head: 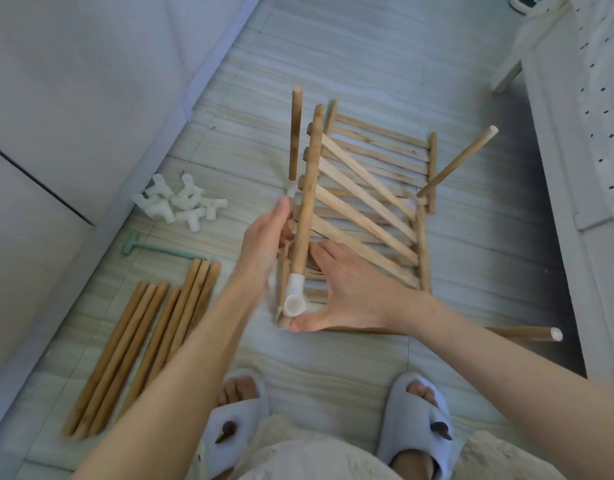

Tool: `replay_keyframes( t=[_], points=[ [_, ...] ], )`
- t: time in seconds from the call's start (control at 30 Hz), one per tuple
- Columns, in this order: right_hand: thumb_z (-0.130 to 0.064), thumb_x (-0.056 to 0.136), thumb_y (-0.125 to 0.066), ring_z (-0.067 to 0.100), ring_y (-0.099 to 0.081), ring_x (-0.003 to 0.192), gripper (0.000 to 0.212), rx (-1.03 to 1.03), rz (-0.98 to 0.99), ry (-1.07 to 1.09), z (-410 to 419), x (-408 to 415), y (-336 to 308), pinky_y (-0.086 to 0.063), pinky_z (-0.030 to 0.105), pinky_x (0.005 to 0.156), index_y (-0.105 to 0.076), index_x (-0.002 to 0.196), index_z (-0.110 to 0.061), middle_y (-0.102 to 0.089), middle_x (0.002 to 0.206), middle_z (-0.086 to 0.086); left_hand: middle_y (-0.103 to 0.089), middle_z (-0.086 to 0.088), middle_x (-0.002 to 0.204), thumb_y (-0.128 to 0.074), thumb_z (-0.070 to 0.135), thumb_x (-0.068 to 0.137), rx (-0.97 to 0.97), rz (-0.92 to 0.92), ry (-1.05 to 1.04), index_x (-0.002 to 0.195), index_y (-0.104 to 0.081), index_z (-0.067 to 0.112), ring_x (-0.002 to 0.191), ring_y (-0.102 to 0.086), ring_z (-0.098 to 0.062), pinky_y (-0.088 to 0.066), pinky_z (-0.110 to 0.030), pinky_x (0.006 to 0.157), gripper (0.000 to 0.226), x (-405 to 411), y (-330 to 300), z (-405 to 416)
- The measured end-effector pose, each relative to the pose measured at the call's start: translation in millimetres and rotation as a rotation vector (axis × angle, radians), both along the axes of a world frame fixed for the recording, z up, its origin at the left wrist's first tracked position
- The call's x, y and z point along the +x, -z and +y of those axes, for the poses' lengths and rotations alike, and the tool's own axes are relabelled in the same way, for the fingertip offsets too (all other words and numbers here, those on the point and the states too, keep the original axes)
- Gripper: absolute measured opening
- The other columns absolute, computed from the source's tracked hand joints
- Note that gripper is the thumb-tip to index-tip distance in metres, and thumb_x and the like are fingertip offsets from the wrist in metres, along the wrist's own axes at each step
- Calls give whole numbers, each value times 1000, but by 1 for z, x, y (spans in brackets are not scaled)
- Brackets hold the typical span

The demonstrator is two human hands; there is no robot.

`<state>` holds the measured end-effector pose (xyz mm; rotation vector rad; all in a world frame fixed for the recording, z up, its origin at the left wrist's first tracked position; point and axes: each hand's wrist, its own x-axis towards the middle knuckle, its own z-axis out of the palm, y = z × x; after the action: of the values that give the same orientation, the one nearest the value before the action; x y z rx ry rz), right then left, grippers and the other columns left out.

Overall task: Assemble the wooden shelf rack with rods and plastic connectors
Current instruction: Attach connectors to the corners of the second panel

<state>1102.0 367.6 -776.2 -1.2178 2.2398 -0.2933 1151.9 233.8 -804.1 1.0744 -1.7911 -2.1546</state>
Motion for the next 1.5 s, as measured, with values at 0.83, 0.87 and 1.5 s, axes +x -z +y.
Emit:
replay_keyframes(
  t=[0.83,0.87,1.5],
  points=[
    [-77,45,-68,3,-25,135,120,-32,-179,180,39,-10,5,-22,21,105,-20,146,-34,-24,151,-16,-67,-15,101,-48,7,91,249,12,-167,94,-43,15,92,-69,-23,-48,-47,96,11,-55,5,-8],
    [-77,41,-69,2,-24,135,123,-47,-207,226,46,-13,7,-21,20,106,-21,146,-35,-23,151,-16,-67,-14,96,-48,7,91,272,30,-188,96,-42,15,95,-68,-24,-47,-47,96,11,-53,6,-6],
    [-55,95,-28,27,-66,93,59,-623,-751,1259,65,36,27,-48,41,88,-70,84,-16,-72,89,10,-66,-4,78,-52,13,95,431,110,-381,100,-40,16,74,-68,-14,-44,-48,101,14,-57,-6,57]
  ],
)
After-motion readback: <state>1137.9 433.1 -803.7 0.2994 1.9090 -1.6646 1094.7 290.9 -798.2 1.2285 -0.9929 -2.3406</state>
